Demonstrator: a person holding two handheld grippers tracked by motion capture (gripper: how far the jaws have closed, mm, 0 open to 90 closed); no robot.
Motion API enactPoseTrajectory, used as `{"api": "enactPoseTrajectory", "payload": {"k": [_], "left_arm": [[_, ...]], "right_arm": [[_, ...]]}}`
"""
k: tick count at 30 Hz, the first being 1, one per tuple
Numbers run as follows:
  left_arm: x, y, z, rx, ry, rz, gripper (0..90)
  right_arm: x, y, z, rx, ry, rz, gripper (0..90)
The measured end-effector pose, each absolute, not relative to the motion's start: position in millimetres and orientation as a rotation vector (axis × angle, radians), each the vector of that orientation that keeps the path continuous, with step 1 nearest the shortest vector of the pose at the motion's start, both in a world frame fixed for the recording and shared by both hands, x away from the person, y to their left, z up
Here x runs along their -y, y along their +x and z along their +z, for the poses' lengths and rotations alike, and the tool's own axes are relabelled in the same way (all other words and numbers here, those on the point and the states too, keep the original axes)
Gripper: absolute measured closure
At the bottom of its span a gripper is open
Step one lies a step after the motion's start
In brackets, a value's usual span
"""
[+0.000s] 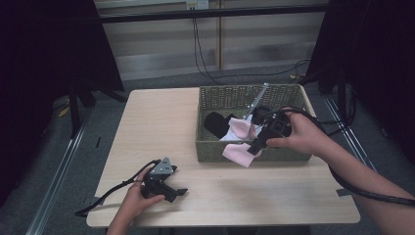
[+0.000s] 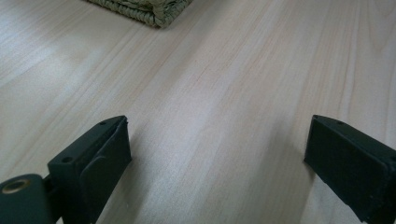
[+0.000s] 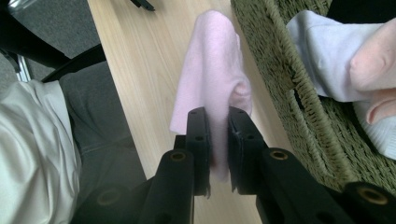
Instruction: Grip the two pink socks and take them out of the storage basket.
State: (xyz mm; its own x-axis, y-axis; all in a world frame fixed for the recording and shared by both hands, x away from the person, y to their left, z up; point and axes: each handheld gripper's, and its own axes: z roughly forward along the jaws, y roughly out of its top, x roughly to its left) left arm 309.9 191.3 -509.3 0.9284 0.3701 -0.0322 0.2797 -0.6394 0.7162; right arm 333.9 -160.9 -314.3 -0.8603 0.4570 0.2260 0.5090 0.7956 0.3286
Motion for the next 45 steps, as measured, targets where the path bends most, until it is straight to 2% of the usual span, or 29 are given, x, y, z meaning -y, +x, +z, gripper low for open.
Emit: {"api": "enactPoseTrajectory", "payload": {"k": [41, 44, 45], "left_arm": [[-191, 310, -509, -0.462, 2.302, 0.146, 6.4], [-191, 310, -509, -0.461, 2.302, 0.146, 6.4], [-191, 310, -509, -0.462, 2.302, 0.146, 6.4]], "right_arm": [[148, 333, -377, 2.842, -0.704, -0.462, 79.2], [147, 333, -381, 2.853, -0.700, -0.448, 78.4], [146, 332, -385, 2.845, -0.712, -0.440, 74.9]]}}
